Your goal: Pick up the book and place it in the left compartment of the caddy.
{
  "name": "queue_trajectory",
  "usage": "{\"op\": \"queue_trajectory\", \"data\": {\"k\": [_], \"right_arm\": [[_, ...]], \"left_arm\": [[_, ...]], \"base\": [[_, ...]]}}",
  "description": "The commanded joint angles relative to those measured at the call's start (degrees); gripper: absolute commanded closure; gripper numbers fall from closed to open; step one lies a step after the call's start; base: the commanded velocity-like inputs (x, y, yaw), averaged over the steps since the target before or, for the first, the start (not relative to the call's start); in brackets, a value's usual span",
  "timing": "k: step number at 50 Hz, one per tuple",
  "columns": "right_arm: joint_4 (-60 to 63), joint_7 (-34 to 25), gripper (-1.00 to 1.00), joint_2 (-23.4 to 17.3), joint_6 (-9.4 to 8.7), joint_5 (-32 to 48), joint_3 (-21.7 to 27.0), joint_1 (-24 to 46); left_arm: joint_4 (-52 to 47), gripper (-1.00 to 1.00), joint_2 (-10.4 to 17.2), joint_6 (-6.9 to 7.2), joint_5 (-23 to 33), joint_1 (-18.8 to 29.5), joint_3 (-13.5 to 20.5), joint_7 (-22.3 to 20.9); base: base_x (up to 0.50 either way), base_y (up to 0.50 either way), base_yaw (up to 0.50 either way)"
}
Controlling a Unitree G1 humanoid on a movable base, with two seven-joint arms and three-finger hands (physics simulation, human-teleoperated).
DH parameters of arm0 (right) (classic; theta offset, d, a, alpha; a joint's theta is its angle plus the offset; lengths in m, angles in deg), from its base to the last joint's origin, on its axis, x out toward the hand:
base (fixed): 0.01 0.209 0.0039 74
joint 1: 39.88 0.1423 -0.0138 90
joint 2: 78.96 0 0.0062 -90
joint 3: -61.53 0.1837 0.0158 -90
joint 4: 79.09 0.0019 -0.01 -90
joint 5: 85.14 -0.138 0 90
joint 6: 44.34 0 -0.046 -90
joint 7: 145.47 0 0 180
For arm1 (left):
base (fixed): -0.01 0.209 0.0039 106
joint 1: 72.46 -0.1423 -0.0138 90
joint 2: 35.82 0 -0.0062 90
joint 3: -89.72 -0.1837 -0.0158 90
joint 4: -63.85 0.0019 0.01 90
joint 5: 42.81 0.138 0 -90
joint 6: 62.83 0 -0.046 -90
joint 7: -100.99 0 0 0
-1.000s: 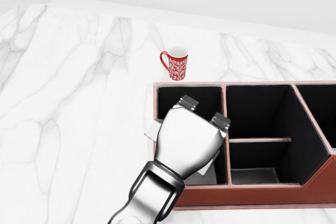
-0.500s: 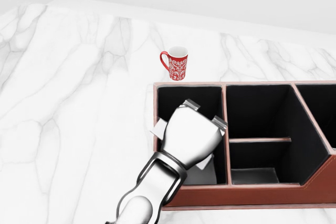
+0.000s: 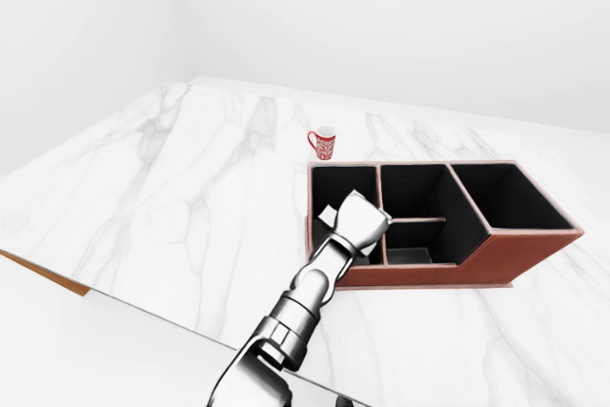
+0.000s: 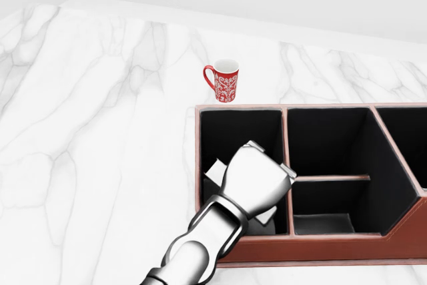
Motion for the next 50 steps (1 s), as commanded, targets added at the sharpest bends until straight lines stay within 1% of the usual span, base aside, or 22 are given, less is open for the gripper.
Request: {"op": "queue_trajectory", "data": {"k": [1, 5, 7, 10, 11, 15, 16, 18, 19, 21, 23, 25, 27, 28, 34, 35, 36, 37, 38, 39, 41, 50], "right_arm": [[0.2, 0.1, -1.00, 0.0, 0.00, -0.1, 0.1, 0.0], [0.0, -0.1, -1.00, 0.1, 0.00, 0.0, 0.0, 0.0], [-0.1, -0.1, -1.00, 0.1, 0.00, 0.2, -0.1, 0.1], [-0.2, -0.2, -1.00, 0.1, 0.00, 0.2, -0.2, 0.0], [0.0, -0.1, -1.00, 0.1, 0.00, 0.0, -0.1, 0.0], [0.1, -0.2, -1.00, 0.1, 0.00, 0.0, -0.1, 0.0], [0.0, -0.2, -1.00, 0.1, 0.00, 0.1, -0.1, 0.0], [-0.2, -0.2, -1.00, 0.1, 0.00, 0.2, -0.2, 0.0], [-0.2, -0.2, -1.00, 0.1, 0.00, 0.2, -0.2, 0.1], [-0.1, -0.1, -1.00, 0.1, 0.00, 0.2, -0.2, 0.0], [0.1, 0.0, -1.00, 0.1, 0.00, 0.1, -0.2, 0.0], [-0.2, -0.1, -1.00, 0.1, 0.00, 0.3, -0.3, 0.1], [-0.3, -0.1, -1.00, 0.1, 0.00, 0.4, -0.4, 0.1], [-0.2, -0.1, -1.00, 0.1, 0.00, 0.4, -0.4, 0.1], [-0.2, 0.0, -1.00, 0.1, 0.00, 0.4, -0.4, 0.1], [0.0, 0.2, -1.00, 0.0, 0.00, 0.3, -0.4, 0.1], [0.1, 0.2, -1.00, 0.0, 0.00, 0.2, -0.3, 0.1], [0.0, 0.2, -1.00, 0.0, 0.00, 0.3, -0.4, 0.1], [-0.1, 0.2, -1.00, 0.0, 0.00, 0.4, -0.4, 0.1], [-0.1, 0.1, -1.00, 0.1, 0.00, 0.4, -0.4, 0.1], [-0.3, 0.1, -1.00, 0.1, 0.00, 0.5, -0.5, 0.2], [-0.3, 0.0, -1.00, 0.0, 0.00, 0.3, -0.3, 0.0]], "left_arm": [[5.7, 1.00, -0.9, 0.00, -1.1, 2.6, 0.5, 2.8], [7.6, 1.00, -0.8, 0.34, -1.3, 3.1, 0.6, 3.1], [8.7, 1.00, -0.7, 1.39, -0.4, 3.4, 0.2, 3.5], [11.2, 1.00, -0.9, 1.48, -1.2, 3.9, 0.8, 4.9], [12.5, 1.00, -0.7, 2.03, -1.0, 4.3, 0.8, 5.3], [14.4, 1.00, -0.5, 2.62, -1.2, 4.8, 0.9, 6.0], [14.3, 1.00, -0.5, 3.49, -0.6, 4.6, 0.6, 5.7], [14.8, 1.00, -0.7, 3.27, -0.6, 4.6, 0.5, 6.0], [16.0, 1.00, -0.6, 4.51, -0.2, 5.1, 0.7, 5.8], [17.4, 1.00, -0.6, 4.02, -1.0, 5.9, 1.2, 7.0], [18.6, 1.00, -0.4, 4.84, -1.0, 6.4, 1.3, 7.3], [19.3, 1.00, -0.3, 5.06, -1.4, 6.8, 1.6, 7.7], [19.7, 1.00, -0.1, 4.61, -2.1, 7.0, 1.8, 8.0], [20.1, 1.00, 0.0, 5.36, -1.7, 7.2, 1.6, 8.0], [26.5, 1.00, -0.1, 5.27, -3.8, 9.5, 2.5, 10.7], [27.6, 1.00, -0.2, 3.97, -5.2, 9.8, 3.2, 10.5], [28.7, 1.00, -0.2, 3.62, -6.2, 10.2, 3.5, 10.9], [29.7, 1.00, -0.1, 4.53, -5.8, 10.6, 3.1, 10.7], [30.3, 1.00, 0.1, 4.61, -6.3, 10.8, 3.2, 10.8], [30.6, 1.00, 0.2, 4.16, -6.9, 11.0, 3.4, 11.2], [32.0, 1.00, 0.4, 4.46, -7.2, 11.4, 3.3, 11.0], [33.4, 1.00, 0.9, 4.32, -8.7, 10.6, 3.2, 11.1]], "base": [[0.00, 0.00, 0.00], [0.00, 0.00, 0.00], [0.00, 0.00, 0.00], [0.00, 0.00, 0.00], [0.00, 0.00, 0.00], [0.00, 0.00, 0.00], [0.00, 0.00, 0.00], [0.00, 0.00, 0.00], [0.00, 0.00, 0.00], [0.00, 0.00, 0.00], [0.00, 0.00, 0.00], [0.00, 0.00, 0.00], [0.00, 0.00, 0.00], [0.00, 0.00, 0.00], [0.00, 0.00, 0.00], [0.00, 0.00, 0.00], [0.00, 0.00, 0.00], [0.00, 0.00, 0.00], [0.00, 0.00, 0.00], [0.00, 0.00, 0.00], [0.00, 0.00, 0.00], [0.00, 0.00, 0.00]]}}
